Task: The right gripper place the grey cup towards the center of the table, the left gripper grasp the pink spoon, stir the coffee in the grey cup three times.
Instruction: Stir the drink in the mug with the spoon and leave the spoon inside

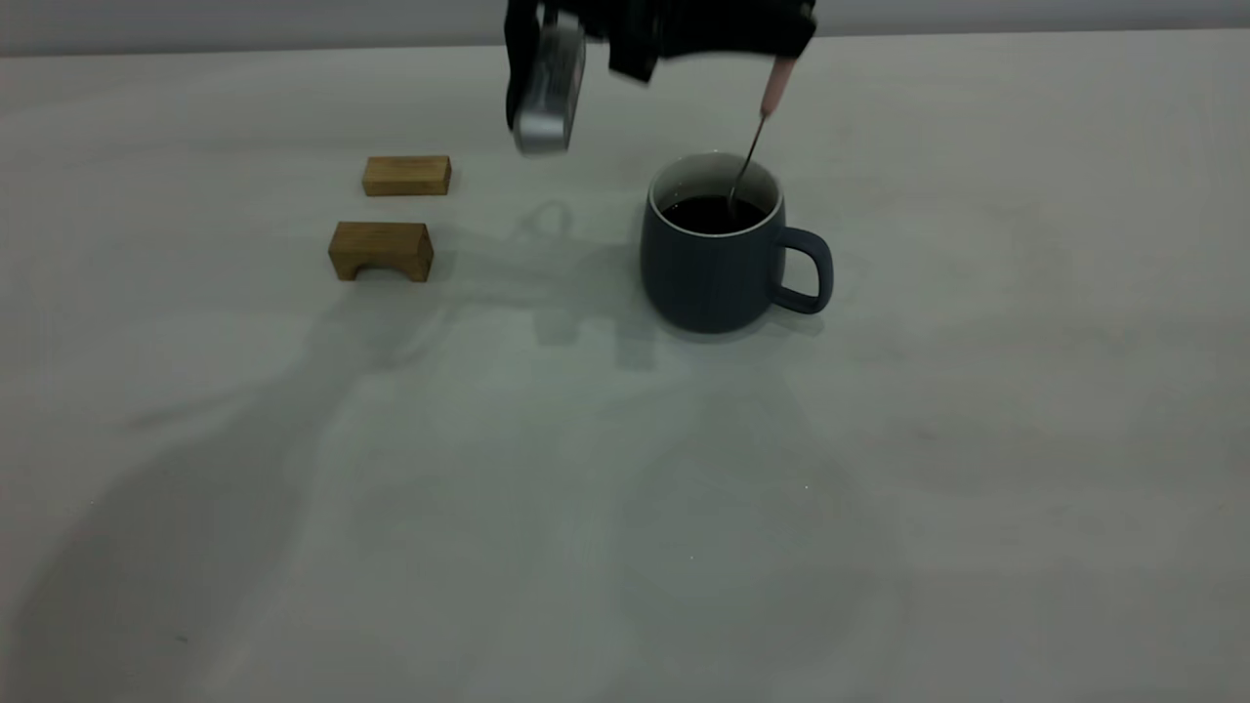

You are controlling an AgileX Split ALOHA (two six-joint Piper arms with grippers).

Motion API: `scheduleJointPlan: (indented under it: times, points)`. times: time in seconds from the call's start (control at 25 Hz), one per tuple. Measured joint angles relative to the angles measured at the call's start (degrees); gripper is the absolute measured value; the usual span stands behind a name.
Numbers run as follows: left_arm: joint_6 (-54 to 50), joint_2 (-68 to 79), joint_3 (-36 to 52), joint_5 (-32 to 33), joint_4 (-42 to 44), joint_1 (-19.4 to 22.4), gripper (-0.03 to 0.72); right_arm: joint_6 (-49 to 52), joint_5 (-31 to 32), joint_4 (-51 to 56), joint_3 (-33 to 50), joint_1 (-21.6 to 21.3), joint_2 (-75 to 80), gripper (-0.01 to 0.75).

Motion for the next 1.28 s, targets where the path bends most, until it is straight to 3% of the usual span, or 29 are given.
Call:
scheduleJointPlan:
  times: [0.36, 0.68, 0.96, 1.28]
  points:
    - [9.57, 3.01, 0.0, -2.62, -1.44, 0.0, 0.168, 0.0, 0.0, 0.0, 0.0, -0.06, 0.0, 0.237]
    - [-1.27, 3.01, 0.0, -0.15, -0.76, 0.0, 0.168, 0.0, 0.0, 0.0, 0.0, -0.06, 0.0, 0.237]
    - [4.5, 3.01, 0.0, -4.98, 0.46, 0.26, 0.168, 0.0, 0.0, 0.0, 0.0, -0.06, 0.0, 0.237]
    - [-4.36, 3.01, 0.0, 0.54, 1.14, 0.37, 0.168, 0.0, 0.0, 0.0, 0.0, -0.06, 0.0, 0.237]
